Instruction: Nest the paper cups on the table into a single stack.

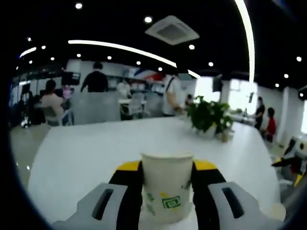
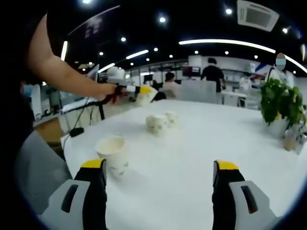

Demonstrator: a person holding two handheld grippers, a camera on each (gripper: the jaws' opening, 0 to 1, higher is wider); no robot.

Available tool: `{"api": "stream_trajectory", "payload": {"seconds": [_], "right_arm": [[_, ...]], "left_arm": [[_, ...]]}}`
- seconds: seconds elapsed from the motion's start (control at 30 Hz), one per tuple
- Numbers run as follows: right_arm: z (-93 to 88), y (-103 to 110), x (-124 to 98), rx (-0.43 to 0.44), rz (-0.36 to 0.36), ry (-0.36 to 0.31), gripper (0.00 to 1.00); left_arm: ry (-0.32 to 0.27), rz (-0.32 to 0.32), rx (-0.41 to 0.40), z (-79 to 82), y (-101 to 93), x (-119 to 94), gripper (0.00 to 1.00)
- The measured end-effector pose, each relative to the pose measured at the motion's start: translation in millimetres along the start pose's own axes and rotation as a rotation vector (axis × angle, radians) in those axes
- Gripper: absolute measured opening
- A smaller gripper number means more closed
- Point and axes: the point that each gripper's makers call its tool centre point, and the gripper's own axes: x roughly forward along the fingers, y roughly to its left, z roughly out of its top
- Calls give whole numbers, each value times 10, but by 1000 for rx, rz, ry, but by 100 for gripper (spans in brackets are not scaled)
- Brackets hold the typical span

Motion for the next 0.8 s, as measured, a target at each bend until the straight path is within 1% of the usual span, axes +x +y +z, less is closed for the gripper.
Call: {"api": "stream_trajectory", "payload": {"seconds": [0.03, 0.1, 0.23, 0.5, 0.57, 0.67, 0.8], "right_arm": [[3, 4, 0, 1, 1, -1, 93], [6, 7, 4, 3, 3, -3, 96], [-18, 8, 16, 4, 7, 5, 100], [-44, 35, 24, -11, 16, 19, 100], [-49, 41, 27, -16, 19, 20, 100], [-52, 43, 27, -13, 20, 23, 100], [-55, 48, 28, -13, 21, 25, 100]], "left_arm": [[-19, 4, 2, 37, -8, -11, 39], [-23, 2, 12, 55, -30, -20, 39], [-32, -11, 5, 82, -57, -12, 40], [-65, -33, -17, 172, -112, -20, 39], [-81, -45, -23, 205, -164, -26, 39], [-77, -46, -33, 191, -203, -18, 39], [-95, -70, -17, 183, -366, -55, 40]]}}
